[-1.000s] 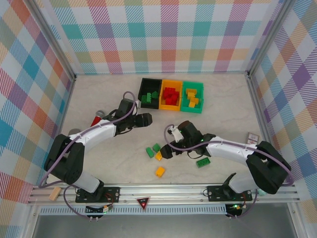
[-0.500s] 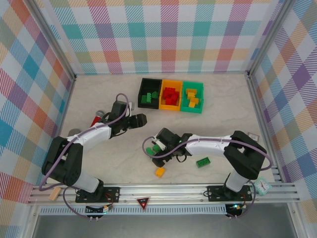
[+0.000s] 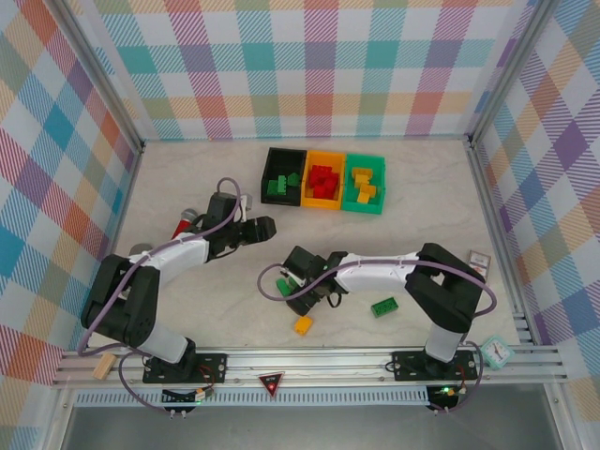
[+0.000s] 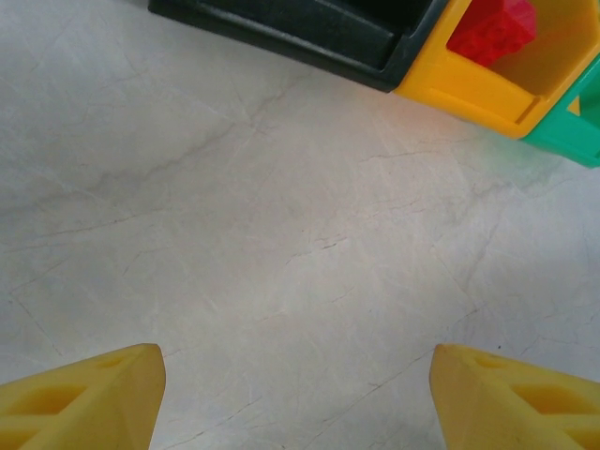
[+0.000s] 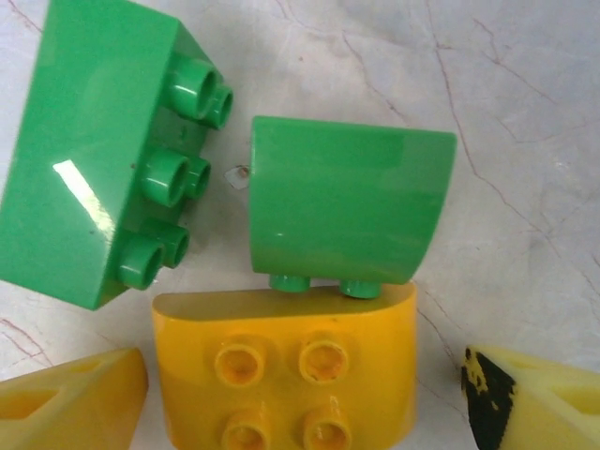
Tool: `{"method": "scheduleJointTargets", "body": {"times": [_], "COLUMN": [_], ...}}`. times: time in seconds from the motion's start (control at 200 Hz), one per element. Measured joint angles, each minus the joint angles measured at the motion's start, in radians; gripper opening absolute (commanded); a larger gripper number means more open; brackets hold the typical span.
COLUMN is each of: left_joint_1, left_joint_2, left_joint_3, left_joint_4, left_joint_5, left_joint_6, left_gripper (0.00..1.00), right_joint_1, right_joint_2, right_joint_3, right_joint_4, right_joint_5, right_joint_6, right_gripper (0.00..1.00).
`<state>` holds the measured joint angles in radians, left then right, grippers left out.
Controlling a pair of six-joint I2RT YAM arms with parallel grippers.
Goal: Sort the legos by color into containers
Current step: Pick up the lego from the bottom-center of the table.
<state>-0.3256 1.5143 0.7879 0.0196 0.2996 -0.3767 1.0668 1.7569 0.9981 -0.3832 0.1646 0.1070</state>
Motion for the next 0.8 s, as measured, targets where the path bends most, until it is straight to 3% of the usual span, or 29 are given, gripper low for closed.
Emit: {"method": "scheduleJointTargets", "body": {"times": [0.275,0.8], "left_joint_1": [0.008,0.008], "left_joint_2": [0.063,0.078], "left_joint_3": [-0.020,-0.020], "left_joint_4": [0.063,0.070], "left_joint_5": [0.053,0.085], "left_joint_6": [-0.009,-0.012], "left_gripper": [0.73,0.73], "right_joint_1": [0.019,0.021], "right_joint_2": [0.013,-0.027], "right_joint_3": [0.025,0.024], "right_joint_4": [-0.024,-0.021], "right_joint_5": [0.004,0.065], "right_joint_6": [-0.006,0.016], "right_gripper": [0.54,0.49]}}
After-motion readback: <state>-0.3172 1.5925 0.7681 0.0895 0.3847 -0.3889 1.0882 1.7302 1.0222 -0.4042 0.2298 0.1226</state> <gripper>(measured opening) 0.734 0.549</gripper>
